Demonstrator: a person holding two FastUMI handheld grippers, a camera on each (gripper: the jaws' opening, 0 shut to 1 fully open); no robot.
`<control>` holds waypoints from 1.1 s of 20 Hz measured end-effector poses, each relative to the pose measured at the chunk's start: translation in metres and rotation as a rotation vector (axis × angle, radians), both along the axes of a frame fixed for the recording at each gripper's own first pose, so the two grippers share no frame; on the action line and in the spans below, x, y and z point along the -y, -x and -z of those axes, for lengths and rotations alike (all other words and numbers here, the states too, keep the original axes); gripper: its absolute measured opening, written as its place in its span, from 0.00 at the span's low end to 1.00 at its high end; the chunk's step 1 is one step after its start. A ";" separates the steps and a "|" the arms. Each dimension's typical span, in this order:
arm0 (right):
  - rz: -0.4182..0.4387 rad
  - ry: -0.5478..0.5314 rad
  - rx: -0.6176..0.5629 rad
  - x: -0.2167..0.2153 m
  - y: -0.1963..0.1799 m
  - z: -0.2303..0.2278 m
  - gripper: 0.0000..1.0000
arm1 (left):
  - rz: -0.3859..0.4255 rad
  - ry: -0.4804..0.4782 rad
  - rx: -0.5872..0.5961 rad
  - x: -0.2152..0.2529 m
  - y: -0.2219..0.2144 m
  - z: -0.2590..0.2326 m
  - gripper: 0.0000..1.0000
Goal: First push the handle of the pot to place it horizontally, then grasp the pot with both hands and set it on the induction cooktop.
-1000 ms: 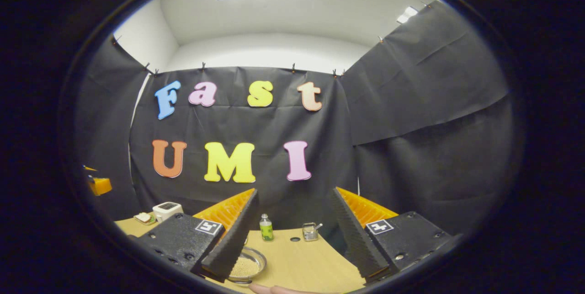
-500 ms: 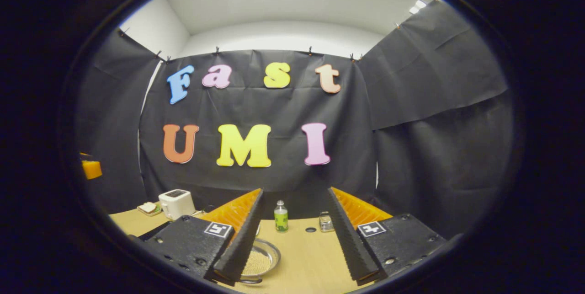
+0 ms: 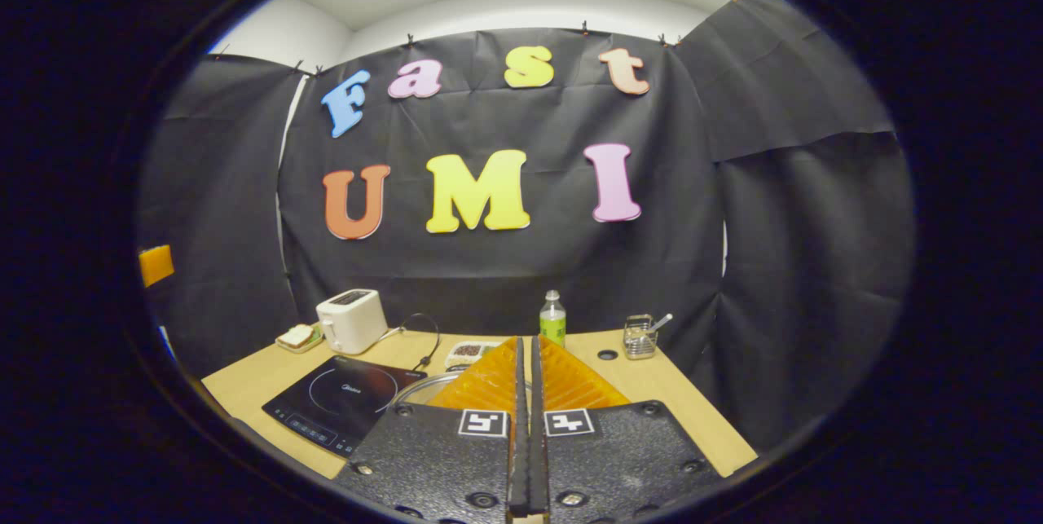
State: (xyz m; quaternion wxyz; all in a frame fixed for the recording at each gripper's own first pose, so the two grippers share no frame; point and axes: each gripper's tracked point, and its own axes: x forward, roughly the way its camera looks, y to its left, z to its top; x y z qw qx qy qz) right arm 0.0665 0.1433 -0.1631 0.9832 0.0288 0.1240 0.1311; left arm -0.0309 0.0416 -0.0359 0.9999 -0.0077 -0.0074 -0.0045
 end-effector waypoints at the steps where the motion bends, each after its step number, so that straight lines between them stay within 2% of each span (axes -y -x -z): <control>1: -0.005 0.004 -0.018 -0.003 0.000 0.009 0.02 | 0.001 -0.006 -0.003 0.000 0.000 0.002 0.96; 7: -0.067 0.044 -0.143 -0.033 0.007 0.077 0.01 | 0.002 -0.012 -0.024 0.000 -0.004 0.014 0.96; 10: -0.103 0.080 -0.212 -0.050 0.012 0.113 0.04 | -0.002 -0.026 -0.035 0.000 -0.005 0.018 0.96; 11: -0.117 0.084 -0.239 -0.055 0.015 0.124 0.01 | -0.003 -0.030 -0.036 0.000 -0.006 0.020 0.96; 12: -0.124 0.090 -0.262 -0.058 0.016 0.134 0.04 | -0.003 -0.034 -0.037 0.000 -0.007 0.021 0.96; 13: -0.121 0.088 -0.281 -0.059 0.017 0.142 0.01 | -0.006 -0.038 -0.037 -0.001 -0.007 0.023 0.96; 14: -0.125 0.083 -0.308 -0.061 0.019 0.152 0.04 | -0.015 -0.041 -0.031 -0.003 -0.007 0.025 0.96; 15: -0.141 0.072 -0.336 -0.066 0.023 0.160 0.01 | -0.027 -0.041 -0.027 -0.004 -0.009 0.027 0.96; 16: -0.155 0.064 -0.358 -0.071 0.028 0.169 0.04 | -0.034 -0.041 -0.029 -0.005 -0.010 0.032 0.96; 19: -0.209 0.065 -0.406 -0.084 0.042 0.190 0.01 | -0.041 -0.031 -0.035 -0.006 -0.012 0.041 0.96; 22: -0.282 0.064 -0.448 -0.100 0.064 0.209 0.04 | -0.082 -0.010 -0.037 -0.016 -0.012 0.046 0.96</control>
